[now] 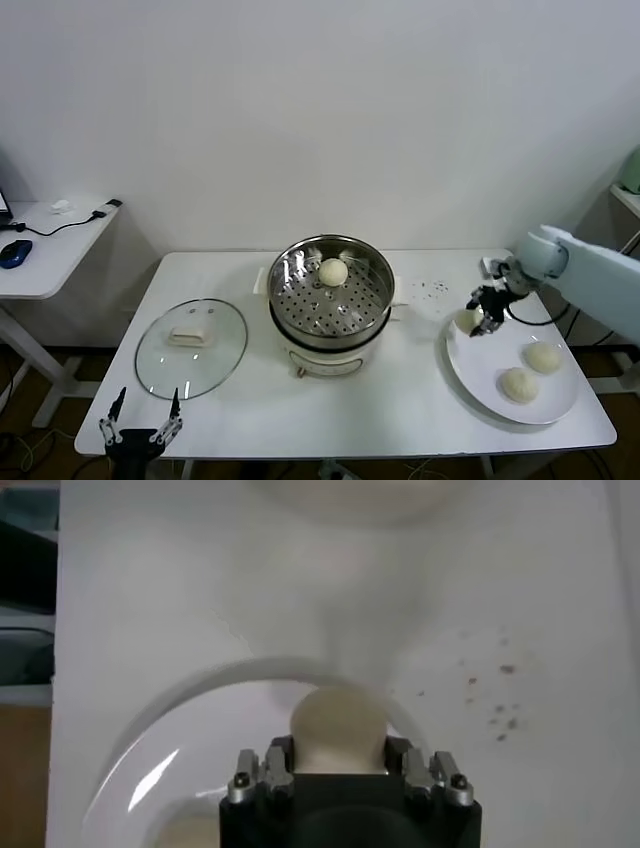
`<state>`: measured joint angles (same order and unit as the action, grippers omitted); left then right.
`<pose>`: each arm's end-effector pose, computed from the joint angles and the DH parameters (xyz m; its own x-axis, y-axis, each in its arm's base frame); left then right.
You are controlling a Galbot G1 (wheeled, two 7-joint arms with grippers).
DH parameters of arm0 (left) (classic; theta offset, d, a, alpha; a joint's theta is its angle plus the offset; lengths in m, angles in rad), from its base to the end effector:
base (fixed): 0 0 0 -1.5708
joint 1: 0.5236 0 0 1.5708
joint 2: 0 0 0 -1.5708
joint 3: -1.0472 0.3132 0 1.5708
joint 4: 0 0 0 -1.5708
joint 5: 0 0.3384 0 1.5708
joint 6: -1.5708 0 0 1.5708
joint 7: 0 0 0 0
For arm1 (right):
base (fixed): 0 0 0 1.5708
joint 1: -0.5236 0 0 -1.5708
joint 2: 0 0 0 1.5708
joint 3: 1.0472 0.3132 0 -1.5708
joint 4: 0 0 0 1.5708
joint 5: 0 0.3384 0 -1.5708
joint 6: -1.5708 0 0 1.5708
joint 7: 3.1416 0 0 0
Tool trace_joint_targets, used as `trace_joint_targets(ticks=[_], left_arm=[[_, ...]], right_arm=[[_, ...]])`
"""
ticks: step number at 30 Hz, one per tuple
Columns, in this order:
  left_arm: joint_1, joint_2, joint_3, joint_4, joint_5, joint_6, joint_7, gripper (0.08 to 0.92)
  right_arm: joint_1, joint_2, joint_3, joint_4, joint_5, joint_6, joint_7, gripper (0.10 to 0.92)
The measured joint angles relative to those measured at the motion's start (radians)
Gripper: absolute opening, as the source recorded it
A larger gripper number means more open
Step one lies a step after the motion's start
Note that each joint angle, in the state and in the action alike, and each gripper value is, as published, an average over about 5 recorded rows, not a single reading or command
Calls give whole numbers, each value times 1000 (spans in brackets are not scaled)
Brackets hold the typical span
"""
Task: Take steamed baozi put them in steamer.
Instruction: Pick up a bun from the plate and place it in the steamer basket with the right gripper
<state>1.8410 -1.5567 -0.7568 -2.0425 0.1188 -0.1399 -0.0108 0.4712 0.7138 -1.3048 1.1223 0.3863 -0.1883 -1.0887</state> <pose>0.0927 0.0719 -0.3202 -0.9707 -0.1754 0.1643 -0.1233 0.9502 0.2862 0.5192 -0.1546 -0.1050 -0.1453 -0.2104 0.9668 -0.9893 0.0413 -0.1397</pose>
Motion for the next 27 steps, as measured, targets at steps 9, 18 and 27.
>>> trace_joint_targets(ticks=[9, 18, 27], left_arm=[[-2, -7, 15, -8, -2, 1, 0, 823], [2, 0, 16, -27, -16, 5, -1, 823], [5, 4, 15, -33, -22, 4, -2, 823]], right_arm=[[237, 203, -143, -65, 217, -24, 1, 585], [280, 451, -167, -141, 331, -70, 34, 585], [226, 608, -190, -156, 365, -119, 81, 585]])
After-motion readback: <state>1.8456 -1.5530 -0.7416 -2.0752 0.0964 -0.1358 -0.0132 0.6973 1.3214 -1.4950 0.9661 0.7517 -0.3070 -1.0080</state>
